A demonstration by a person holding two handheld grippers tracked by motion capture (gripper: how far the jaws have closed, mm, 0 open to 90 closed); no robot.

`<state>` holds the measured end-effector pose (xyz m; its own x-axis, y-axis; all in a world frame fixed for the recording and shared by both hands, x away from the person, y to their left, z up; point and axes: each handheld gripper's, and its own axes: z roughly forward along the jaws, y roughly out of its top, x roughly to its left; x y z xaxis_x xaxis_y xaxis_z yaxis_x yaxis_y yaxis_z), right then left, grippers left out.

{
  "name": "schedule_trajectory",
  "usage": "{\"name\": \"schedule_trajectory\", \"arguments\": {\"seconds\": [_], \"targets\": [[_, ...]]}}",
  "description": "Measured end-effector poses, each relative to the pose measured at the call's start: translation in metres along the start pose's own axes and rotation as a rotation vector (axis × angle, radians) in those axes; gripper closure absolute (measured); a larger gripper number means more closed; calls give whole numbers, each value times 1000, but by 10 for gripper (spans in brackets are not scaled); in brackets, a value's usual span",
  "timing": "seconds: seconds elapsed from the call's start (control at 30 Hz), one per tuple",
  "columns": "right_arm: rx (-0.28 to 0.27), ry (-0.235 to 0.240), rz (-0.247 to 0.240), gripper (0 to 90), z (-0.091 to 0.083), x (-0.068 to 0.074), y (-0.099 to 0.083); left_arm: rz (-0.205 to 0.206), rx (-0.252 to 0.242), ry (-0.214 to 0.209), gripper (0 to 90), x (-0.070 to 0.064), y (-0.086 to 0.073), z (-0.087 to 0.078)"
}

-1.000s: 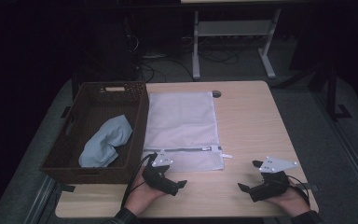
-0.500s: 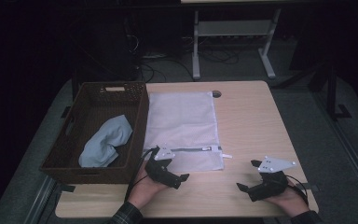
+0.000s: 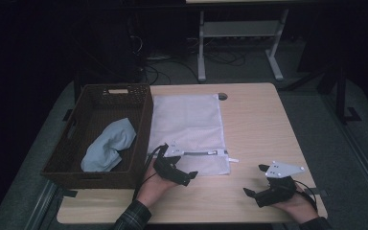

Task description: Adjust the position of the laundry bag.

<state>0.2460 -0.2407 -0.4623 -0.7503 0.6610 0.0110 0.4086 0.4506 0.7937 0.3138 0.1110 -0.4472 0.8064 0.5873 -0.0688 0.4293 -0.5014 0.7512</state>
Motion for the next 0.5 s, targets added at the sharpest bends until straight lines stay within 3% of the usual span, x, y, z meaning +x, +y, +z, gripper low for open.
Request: {"name": "schedule_trajectory", "arguments": {"seconds": [0.1,0.37,0.43,0.5], "targets": [[-6,-2,3,2,0,-1,1,-9,-9,0,55,5,3,2],[0,-7,1,3,0,0,0,-23,-15,26,86,14,11,5],[0,-7,2,3,0,-1,0,-23,-11,28,155,16,13,7],[0,-7,0,3,0,-1,0,-24,-3,33,157,19,15,10]]}}
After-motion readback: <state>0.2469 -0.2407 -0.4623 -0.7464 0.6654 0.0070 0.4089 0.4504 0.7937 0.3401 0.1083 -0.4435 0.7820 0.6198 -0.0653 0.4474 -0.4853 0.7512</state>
